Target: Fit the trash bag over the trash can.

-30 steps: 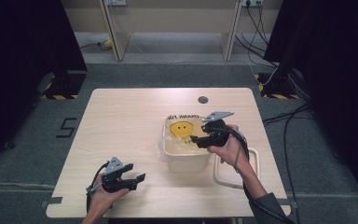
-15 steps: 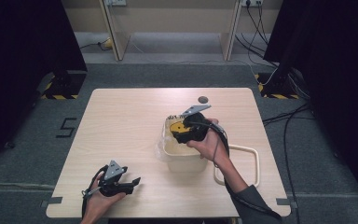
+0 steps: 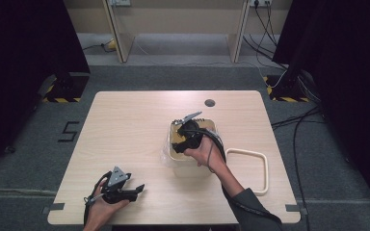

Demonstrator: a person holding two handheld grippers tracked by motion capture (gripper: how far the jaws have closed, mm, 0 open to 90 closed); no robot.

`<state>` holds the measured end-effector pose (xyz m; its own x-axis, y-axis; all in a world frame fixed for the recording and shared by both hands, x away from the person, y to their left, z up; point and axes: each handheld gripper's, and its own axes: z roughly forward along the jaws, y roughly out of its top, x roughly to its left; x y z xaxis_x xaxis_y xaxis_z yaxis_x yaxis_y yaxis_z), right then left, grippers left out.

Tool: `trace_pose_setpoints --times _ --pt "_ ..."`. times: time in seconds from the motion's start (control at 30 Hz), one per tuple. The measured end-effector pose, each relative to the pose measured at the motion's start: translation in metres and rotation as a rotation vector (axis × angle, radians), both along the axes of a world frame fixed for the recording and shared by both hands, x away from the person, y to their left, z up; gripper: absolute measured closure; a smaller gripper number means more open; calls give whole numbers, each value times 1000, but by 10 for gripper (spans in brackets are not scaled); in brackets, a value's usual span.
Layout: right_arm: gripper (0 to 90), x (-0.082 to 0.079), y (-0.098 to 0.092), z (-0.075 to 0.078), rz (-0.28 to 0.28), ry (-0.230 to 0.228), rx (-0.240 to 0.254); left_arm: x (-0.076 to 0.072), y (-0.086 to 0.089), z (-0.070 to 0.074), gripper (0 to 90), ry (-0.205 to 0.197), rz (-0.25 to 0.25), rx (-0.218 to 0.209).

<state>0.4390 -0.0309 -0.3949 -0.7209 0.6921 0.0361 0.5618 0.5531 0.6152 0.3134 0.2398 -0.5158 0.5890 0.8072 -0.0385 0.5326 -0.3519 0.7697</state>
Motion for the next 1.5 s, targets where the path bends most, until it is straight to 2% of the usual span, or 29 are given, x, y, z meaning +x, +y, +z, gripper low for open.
trace_pose_setpoints --times 0.1,0.2,0.4,0.67,0.83,0.93,1.0,1.17,1.27,1.5 --pt "378 -1 -2 -2 -2 11 8 0 0 -1 291 3 1 2" --pt "369 -1 -9 -1 -23 24 47 0 0 -2 291 7 -5 9" --pt "357 -5 -31 16 -66 -38 146 0 0 -6 284 12 -13 14" --pt "327 -9 -66 27 -110 -127 258 0 3 -7 245 6 0 20" --pt "304 -15 -91 30 -144 -163 311 -2 8 -7 178 16 30 34" --pt "268 -20 -109 30 -170 -194 314 -3 13 -7 159 17 47 34" --pt "261 -23 -121 28 -186 -211 323 -3 17 -7 158 17 58 37" --pt "228 -31 -149 16 -241 -219 321 -3 27 -8 155 19 85 37" --pt "196 -35 -164 6 -266 -220 312 -2 30 -8 153 19 82 33" --pt "188 -44 -191 -22 -327 -202 310 2 37 -8 150 21 92 32"
